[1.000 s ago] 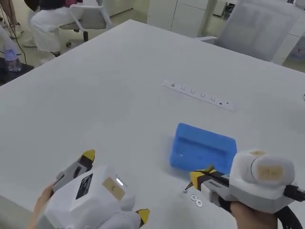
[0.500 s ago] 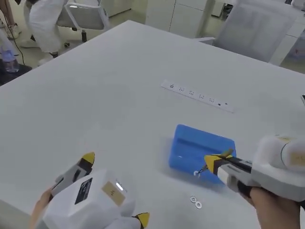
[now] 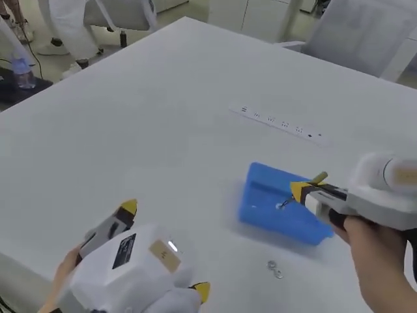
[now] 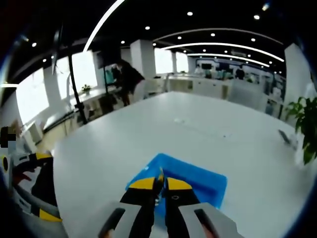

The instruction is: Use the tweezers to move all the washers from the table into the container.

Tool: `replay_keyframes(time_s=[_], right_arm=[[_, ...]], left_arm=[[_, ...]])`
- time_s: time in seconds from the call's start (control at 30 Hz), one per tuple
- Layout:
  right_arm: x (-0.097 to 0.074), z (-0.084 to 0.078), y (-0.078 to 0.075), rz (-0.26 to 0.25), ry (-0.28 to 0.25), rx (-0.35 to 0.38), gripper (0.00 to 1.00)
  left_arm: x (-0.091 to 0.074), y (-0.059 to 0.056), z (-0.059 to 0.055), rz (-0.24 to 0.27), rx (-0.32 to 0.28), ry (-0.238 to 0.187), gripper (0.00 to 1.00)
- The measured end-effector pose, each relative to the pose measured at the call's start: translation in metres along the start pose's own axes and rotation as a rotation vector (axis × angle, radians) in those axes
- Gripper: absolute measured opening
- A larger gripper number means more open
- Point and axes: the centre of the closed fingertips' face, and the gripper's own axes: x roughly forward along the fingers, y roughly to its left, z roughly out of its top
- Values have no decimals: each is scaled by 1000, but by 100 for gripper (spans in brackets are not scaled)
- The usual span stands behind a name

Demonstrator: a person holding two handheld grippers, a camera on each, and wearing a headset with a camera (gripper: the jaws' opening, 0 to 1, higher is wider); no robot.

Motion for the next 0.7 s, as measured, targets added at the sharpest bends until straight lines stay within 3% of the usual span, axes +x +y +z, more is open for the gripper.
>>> replay_keyframes(time_s=[0.3,0.57,0.7], right_arm=[[24,-26,-2,6,77,-25,3],[31,-41,-7,-8,116,-69,3],[31,-40,-8,-11,111,-83,3]], left_arm=[[1,-1,-1,-1,4,6,92],[2,-2,-3,-4,10,16,91],[2,-1,-4,-3,10,20,91]])
